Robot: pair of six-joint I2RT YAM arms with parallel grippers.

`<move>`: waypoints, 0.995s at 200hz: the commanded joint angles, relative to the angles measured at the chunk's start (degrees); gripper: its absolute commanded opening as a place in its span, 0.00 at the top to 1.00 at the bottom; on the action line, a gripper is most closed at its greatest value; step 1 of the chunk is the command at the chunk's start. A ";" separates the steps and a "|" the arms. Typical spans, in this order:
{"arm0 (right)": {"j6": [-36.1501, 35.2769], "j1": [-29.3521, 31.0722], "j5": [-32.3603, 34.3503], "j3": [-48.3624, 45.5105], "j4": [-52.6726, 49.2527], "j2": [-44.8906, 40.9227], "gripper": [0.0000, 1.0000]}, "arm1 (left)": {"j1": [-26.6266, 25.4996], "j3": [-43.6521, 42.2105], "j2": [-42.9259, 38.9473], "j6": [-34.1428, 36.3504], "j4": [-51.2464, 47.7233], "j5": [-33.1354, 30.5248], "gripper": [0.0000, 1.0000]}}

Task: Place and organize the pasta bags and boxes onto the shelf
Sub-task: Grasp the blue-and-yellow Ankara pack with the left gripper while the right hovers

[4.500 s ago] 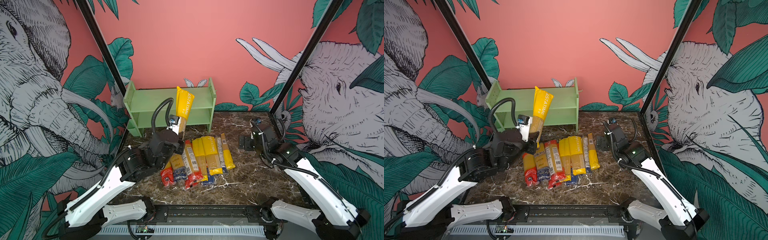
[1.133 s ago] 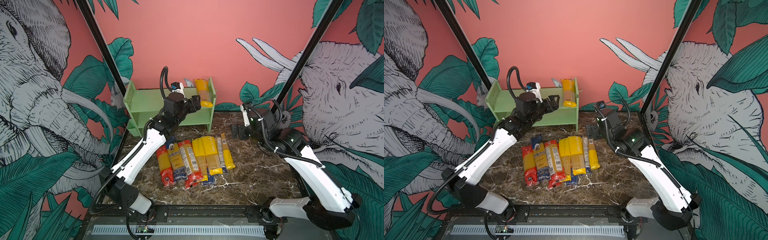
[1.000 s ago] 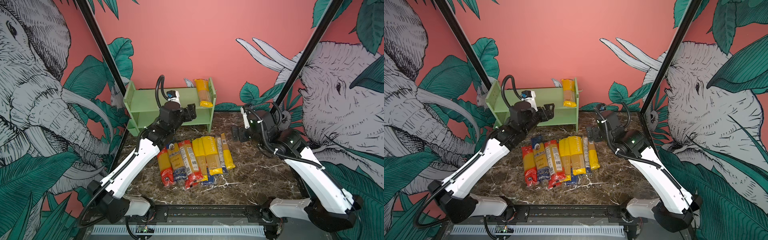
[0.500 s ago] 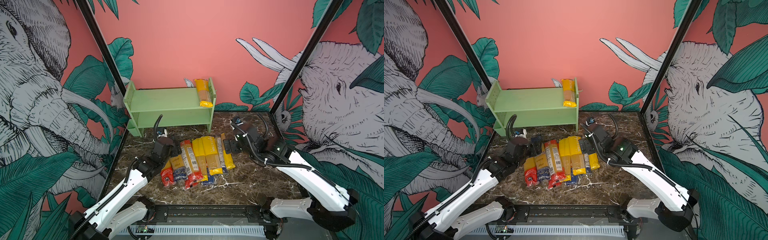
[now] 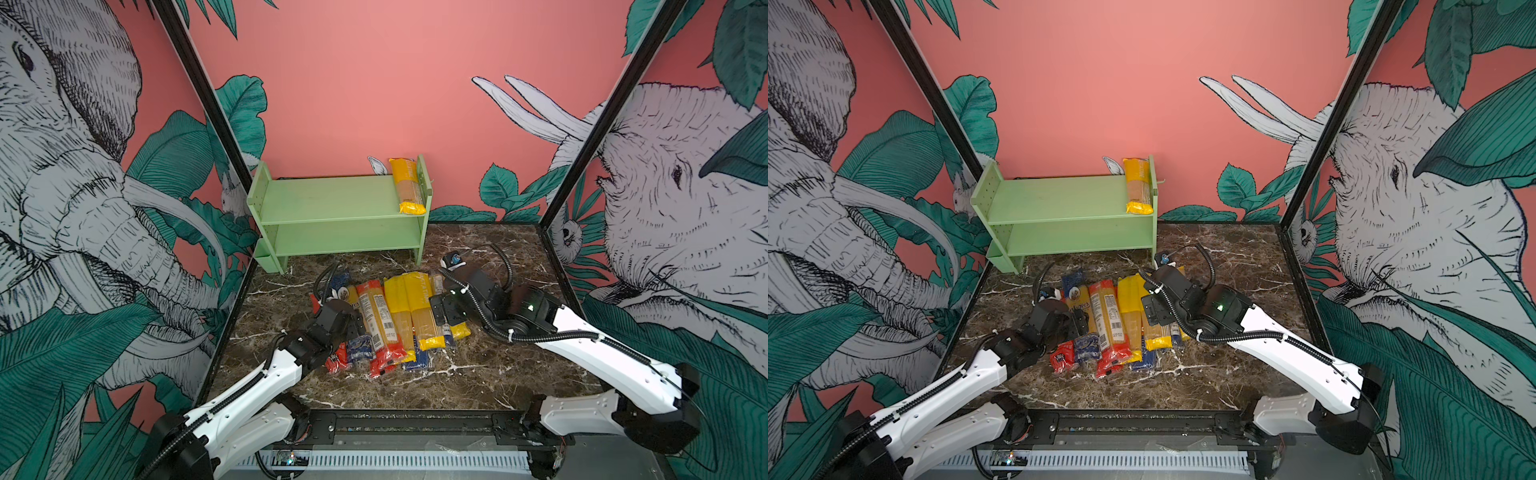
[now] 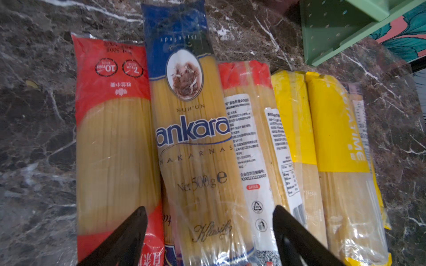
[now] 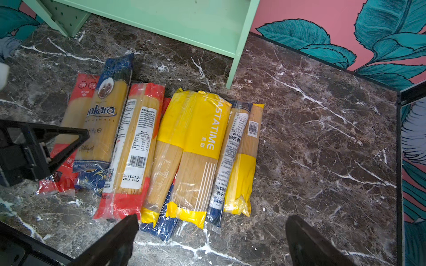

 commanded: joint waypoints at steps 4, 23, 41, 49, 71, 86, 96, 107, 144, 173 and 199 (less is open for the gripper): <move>1.38 0.52 0.51 0.33 0.96 0.33 0.01 | -0.19 -3.23 1.50 -3.37 4.84 0.84 0.14; 1.38 0.50 0.71 0.33 0.66 0.45 0.01 | -0.19 -3.54 4.10 -3.65 6.08 1.20 0.14; 1.46 0.57 0.71 0.25 0.70 0.41 0.01 | -0.17 -3.53 6.88 -3.57 8.19 1.29 0.14; 1.53 0.58 0.75 0.16 0.78 0.35 0.01 | -0.19 -3.32 8.14 -3.49 8.98 1.50 0.14; 1.47 0.58 0.77 -0.15 0.97 0.04 0.01 | -0.20 -2.61 10.77 -3.21 10.66 1.80 0.14; 1.47 0.54 1.12 -0.20 0.75 -0.03 0.01 | -0.18 -2.13 12.14 -3.08 11.54 1.97 0.14; 1.38 0.56 1.39 -0.11 0.63 0.08 0.01 | -0.14 -1.85 13.00 -2.95 11.89 1.84 0.14; 1.29 0.59 1.51 -0.02 0.46 0.09 0.01 | -0.12 -1.55 13.88 -2.73 11.84 1.38 0.14; 0.92 0.58 1.30 0.68 0.17 0.86 0.01 | 1.42 -1.19 15.34 -2.12 12.46 1.36 0.13; 0.87 0.63 0.30 0.85 0.76 1.37 0.01 | 3.70 -1.53 16.82 -1.62 14.15 3.80 0.15; 0.67 0.58 0.27 1.20 0.73 1.90 0.01 | 4.18 -0.84 18.56 -1.10 14.74 4.59 0.26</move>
